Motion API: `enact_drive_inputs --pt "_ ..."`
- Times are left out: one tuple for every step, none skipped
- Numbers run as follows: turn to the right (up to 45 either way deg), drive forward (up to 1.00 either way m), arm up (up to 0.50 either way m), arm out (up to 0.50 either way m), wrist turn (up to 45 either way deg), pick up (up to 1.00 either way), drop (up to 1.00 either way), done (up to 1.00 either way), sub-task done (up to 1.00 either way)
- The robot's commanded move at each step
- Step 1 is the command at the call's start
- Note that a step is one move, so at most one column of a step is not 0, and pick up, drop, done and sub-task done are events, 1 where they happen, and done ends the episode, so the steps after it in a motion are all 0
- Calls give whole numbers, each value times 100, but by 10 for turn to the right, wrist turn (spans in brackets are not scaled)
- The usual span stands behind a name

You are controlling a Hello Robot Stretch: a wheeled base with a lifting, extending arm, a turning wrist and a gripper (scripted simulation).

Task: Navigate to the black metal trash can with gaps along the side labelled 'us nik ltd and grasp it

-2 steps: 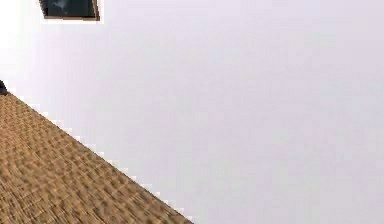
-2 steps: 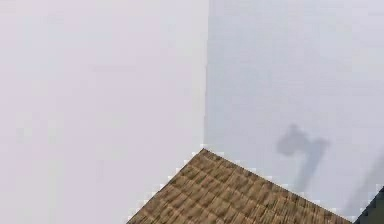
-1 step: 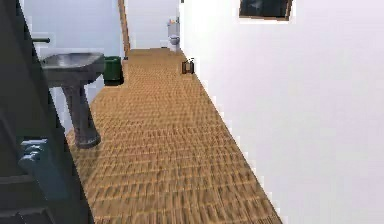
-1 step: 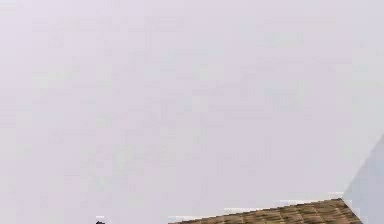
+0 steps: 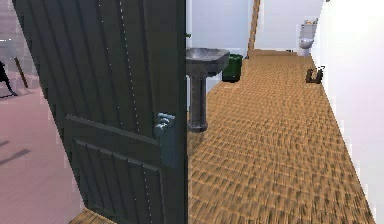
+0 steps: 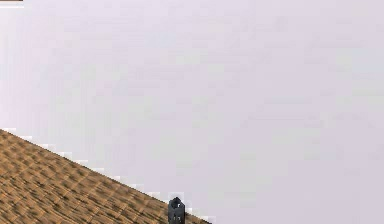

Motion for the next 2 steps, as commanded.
enact_drive_inputs --pt "0 0 8 0 0 0 0 0 0" --pt "0 0 0 46 0 0 0 0 0"
